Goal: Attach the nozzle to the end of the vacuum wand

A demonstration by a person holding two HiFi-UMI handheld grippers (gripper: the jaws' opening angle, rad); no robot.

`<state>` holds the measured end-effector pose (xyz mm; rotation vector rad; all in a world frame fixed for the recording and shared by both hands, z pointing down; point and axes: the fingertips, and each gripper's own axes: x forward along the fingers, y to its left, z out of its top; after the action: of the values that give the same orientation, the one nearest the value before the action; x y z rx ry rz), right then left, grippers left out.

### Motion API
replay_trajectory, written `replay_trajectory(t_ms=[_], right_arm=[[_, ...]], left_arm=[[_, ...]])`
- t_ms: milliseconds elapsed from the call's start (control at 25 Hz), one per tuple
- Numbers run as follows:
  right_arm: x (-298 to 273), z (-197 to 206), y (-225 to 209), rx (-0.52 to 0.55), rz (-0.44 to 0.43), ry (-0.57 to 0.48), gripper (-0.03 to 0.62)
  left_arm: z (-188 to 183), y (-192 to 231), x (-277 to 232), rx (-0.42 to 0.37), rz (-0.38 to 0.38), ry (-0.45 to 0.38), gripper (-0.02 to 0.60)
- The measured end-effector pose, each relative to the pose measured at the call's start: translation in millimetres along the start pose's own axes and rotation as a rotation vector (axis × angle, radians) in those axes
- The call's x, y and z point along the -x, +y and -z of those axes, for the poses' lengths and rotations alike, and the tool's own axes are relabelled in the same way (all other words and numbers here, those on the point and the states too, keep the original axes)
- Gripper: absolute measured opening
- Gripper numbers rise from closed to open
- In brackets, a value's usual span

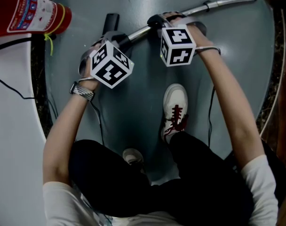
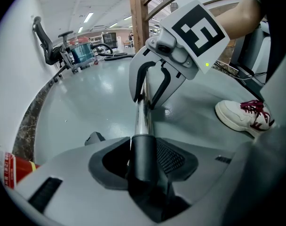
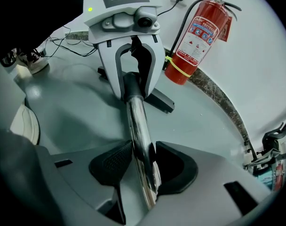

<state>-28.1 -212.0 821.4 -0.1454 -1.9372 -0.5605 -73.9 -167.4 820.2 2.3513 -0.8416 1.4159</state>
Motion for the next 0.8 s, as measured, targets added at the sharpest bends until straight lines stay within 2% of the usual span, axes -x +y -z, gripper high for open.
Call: replay_trajectory(t_ms=[520, 800], right_arm=[[-1, -2, -2, -0.122, 0.005, -0.088, 0.183], [8, 0, -5, -0.322, 0.004, -0.201, 0.190]], left_arm=[[0, 0, -3, -0.005, 0.030, -0.065, 0.184], [-6, 4, 3, 0.047, 0.053, -0.095, 0.190]])
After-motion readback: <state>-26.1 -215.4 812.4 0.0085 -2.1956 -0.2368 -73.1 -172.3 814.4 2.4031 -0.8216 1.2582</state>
